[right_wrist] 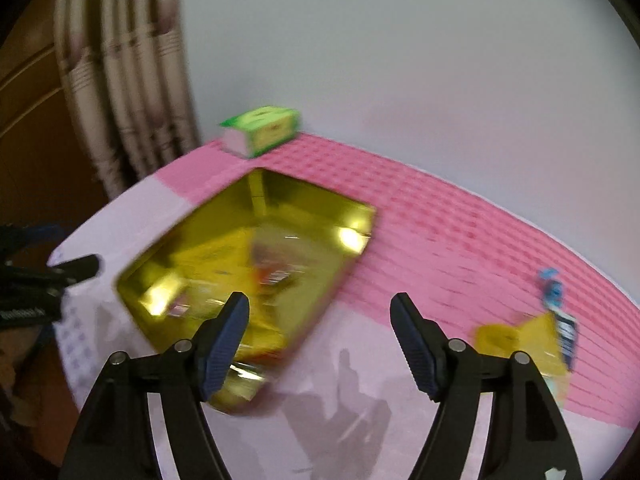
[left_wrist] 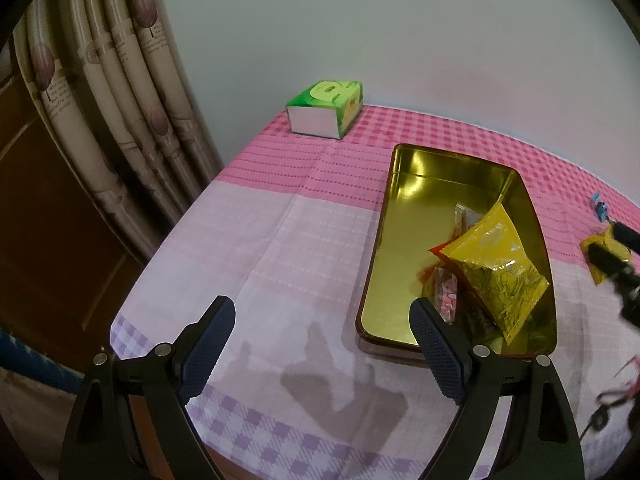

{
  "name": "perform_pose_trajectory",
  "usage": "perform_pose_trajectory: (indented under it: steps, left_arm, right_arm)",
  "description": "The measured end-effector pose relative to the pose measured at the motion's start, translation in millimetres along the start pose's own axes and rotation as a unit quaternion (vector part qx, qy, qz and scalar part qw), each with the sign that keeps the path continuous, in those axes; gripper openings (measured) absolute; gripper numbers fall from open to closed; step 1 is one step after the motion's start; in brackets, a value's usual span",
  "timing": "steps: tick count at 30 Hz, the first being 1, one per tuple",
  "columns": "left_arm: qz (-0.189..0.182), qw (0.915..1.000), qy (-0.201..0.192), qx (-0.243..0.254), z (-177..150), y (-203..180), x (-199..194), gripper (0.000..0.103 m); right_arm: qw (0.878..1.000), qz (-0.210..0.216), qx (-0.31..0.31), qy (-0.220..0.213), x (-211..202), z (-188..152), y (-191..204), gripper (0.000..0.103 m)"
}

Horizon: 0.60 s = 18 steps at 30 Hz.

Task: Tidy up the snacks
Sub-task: 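Move the right gripper to the blue cracker pack and grasp it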

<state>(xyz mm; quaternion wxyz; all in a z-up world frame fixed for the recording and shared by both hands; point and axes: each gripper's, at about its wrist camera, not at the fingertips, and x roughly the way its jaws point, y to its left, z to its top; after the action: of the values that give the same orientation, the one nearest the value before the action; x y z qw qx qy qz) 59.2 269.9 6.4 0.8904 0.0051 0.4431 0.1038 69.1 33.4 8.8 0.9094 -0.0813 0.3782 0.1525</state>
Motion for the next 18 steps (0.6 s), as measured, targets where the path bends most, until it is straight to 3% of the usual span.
perform_pose_trajectory:
  steps: [5,11,18]
  left_arm:
    - [0.000,1.0000,0.000,0.004,0,-1,-1,0.089]
    - [0.008,0.9999,-0.003,0.011,-1,-6,-1,0.089]
    - [0.011,0.9997,-0.011,0.019,-5,-10,-1,0.089]
  right_arm:
    - [0.996,-0.071,0.056,0.010,-9,-18,-76,0.070]
    - [0.982,-0.154,0.108,0.036,-13,-45,-153,0.071]
    - [0.971,-0.181,0.138,0.074,-2,-74,-192,0.074]
